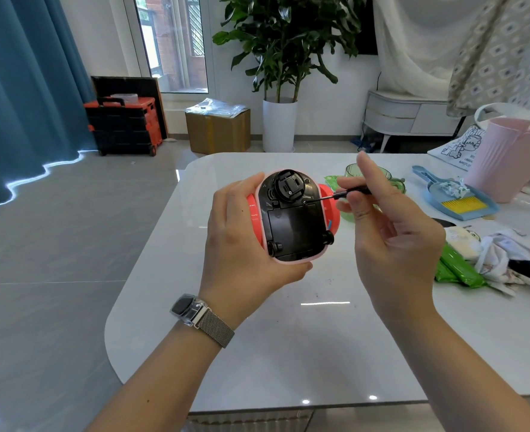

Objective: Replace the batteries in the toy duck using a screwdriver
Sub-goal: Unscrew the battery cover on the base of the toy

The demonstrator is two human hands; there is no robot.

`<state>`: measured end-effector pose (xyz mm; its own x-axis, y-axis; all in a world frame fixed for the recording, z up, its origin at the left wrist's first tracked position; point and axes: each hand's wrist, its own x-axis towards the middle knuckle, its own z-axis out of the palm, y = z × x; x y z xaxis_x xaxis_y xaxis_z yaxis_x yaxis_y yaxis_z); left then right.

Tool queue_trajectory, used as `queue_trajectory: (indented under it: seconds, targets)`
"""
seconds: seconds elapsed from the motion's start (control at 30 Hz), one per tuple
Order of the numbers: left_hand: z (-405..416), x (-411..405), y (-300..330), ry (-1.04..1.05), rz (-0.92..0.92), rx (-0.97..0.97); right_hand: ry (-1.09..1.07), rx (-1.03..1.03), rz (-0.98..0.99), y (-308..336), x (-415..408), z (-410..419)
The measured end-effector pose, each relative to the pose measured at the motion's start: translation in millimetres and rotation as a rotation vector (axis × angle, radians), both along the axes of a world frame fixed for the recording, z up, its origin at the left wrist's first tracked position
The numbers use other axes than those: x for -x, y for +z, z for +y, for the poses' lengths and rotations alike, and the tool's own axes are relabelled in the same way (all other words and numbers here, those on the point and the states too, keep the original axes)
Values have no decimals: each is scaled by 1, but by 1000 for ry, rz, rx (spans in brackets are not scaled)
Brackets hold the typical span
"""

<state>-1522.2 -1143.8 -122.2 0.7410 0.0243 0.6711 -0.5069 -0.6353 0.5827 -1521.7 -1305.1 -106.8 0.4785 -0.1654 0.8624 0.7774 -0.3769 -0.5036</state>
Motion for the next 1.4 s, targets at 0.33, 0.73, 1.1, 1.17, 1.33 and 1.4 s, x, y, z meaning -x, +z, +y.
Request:
queue_trajectory:
  seconds: [0.33,0.73,1.1,1.17,1.33,1.4]
  targets:
    - [-1,1,2,25,21,-1,18,13,5,2,4,4]
    - [-3,1,-1,1,13,-12,-54,-48,26,5,6,2]
    - [-5,1,-3,16,10,-28,30,-91,54,4,8,4]
    - [-6,1,-3,14,8,-31,17,-56,49,2,6,4]
    - [-7,2,-3,6,4,-42,-8,1,-10,1,6,5]
    - [-7,2,-3,5,6,-37,-16,19,-48,2,7,4]
